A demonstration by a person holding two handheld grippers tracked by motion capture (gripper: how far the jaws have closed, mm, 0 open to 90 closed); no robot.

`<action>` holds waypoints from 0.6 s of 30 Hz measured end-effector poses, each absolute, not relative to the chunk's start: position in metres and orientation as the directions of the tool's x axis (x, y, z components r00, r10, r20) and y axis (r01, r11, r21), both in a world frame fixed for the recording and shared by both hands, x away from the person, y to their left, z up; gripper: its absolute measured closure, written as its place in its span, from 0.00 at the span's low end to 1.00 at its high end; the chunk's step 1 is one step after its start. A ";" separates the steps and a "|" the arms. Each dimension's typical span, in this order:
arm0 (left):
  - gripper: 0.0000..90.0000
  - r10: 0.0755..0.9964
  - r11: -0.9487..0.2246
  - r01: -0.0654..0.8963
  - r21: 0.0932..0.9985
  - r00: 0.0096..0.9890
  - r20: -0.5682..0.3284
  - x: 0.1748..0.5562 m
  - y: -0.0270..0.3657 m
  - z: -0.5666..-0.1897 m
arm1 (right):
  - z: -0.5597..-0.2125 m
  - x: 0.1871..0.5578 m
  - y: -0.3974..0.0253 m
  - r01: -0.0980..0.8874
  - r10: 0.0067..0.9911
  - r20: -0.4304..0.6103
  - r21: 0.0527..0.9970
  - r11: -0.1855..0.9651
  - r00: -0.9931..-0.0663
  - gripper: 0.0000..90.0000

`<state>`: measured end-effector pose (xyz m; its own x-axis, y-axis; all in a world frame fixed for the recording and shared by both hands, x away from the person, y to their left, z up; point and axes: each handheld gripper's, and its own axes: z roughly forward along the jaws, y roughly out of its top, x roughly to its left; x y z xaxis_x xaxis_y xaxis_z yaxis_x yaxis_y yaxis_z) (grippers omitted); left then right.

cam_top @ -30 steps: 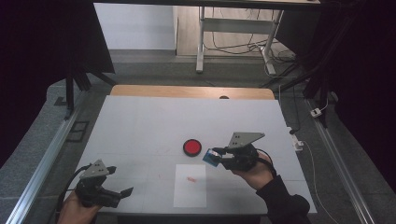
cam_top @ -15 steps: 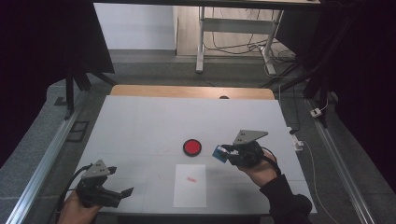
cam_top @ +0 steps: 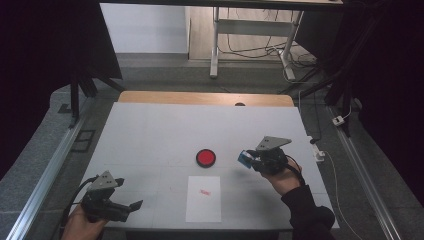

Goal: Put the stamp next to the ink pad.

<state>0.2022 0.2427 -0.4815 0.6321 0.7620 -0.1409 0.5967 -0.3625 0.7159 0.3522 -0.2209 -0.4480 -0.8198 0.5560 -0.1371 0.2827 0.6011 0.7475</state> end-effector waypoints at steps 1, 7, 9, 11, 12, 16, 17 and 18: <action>0.01 0.762 -0.363 0.597 0.716 0.632 -0.140 0.202 0.243 -0.482 | -0.449 0.353 -0.222 0.286 0.562 -0.138 0.748 0.599 -0.816 0.78; 0.02 0.761 -0.366 0.596 0.714 0.634 -0.139 0.202 0.242 -0.482 | -0.454 0.360 -0.228 0.307 0.587 -0.140 0.744 0.594 -0.797 0.78; 0.02 0.759 -0.371 0.594 0.714 0.637 -0.136 0.202 0.242 -0.482 | -0.455 0.362 -0.230 0.314 0.595 -0.138 0.743 0.591 -0.792 0.78; 0.02 0.758 -0.372 0.593 0.714 0.638 -0.135 0.202 0.242 -0.482 | -0.458 0.364 -0.231 0.322 0.600 -0.138 0.737 0.594 -0.788 0.78; 0.02 0.757 -0.374 0.593 0.713 0.639 -0.134 0.202 0.242 -0.482 | -0.459 0.365 -0.232 0.324 0.600 -0.142 0.732 0.599 -0.787 0.78; 0.02 0.758 -0.374 0.594 0.712 0.639 -0.135 0.202 0.241 -0.482 | -0.464 0.368 -0.233 0.343 0.604 -0.120 0.729 0.592 -0.788 0.77; 0.02 0.758 -0.374 0.595 0.711 0.639 -0.135 0.202 0.241 -0.482 | -0.465 0.369 -0.233 0.346 0.606 -0.119 0.728 0.592 -0.787 0.78; 0.02 0.757 -0.376 0.594 0.712 0.640 -0.134 0.202 0.241 -0.482 | -0.466 0.369 -0.233 0.345 0.603 -0.121 0.725 0.596 -0.788 0.78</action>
